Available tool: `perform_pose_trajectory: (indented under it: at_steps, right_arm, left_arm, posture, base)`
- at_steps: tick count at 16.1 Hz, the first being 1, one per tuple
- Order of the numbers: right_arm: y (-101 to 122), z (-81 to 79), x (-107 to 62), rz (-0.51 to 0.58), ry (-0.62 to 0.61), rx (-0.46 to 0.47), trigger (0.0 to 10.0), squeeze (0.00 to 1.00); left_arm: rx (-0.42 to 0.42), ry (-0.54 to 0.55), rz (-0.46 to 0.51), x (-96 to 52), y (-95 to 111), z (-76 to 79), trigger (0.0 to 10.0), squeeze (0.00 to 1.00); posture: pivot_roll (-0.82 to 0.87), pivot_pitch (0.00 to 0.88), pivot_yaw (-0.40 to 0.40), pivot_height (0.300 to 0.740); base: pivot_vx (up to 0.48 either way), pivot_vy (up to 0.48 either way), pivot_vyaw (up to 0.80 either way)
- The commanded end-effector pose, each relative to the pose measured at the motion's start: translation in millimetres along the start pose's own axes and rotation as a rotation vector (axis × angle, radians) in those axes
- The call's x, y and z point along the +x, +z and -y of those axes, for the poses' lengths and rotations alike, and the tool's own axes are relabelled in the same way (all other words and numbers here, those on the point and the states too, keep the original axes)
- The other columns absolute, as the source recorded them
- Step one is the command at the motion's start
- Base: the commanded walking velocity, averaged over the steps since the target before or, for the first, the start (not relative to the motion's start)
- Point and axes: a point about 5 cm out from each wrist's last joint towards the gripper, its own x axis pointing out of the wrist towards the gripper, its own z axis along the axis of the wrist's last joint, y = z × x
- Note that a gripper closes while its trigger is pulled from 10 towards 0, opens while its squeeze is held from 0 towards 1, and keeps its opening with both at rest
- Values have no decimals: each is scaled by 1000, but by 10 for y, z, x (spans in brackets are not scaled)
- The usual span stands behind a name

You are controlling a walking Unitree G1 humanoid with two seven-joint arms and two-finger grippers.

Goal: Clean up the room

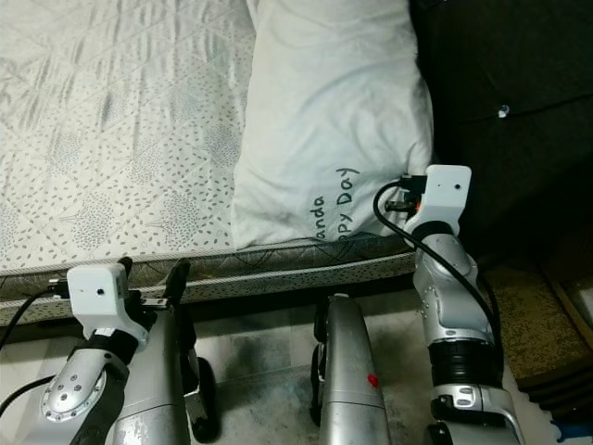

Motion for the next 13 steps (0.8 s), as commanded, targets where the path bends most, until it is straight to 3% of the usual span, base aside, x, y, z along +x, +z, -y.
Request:
perform_pose_trajectory:
  at_steps: [1, 5, 6, 7, 13]
  right_arm:
    - [-45, -34, -11, -11, 19, -1, 10000, 0]
    - [-80, -95, -13, -18, 44, -6, 10000, 0]
    - [-76, -120, -17, -6, 69, 47, 10000, 0]
    - [-51, -141, -15, 12, 75, 45, 10000, 1000]
    - [-31, -179, 10, 25, 78, 58, 10000, 1000]
  left_arm:
    - [3, 26, -18, -28, -48, -38, 10000, 0]
    - [-4, 30, -17, -35, -50, -30, 10000, 0]
    - [-5, 30, -18, -37, -50, -28, 10000, 0]
    - [-7, 32, -19, -38, -51, -29, 10000, 0]
    - [-11, 40, -20, -44, -54, -38, 10000, 0]
  posture:
    - [-58, 260, -39, 611]
    - [-61, 263, -42, 611]
    - [-60, 264, -42, 611]
    - [-60, 266, -42, 611]
    - [-59, 267, -43, 611]
  base:
    - [0, 0, 0]
    - [0, 0, 0]
    - [0, 0, 0]
    - [0, 0, 0]
    - [0, 0, 0]
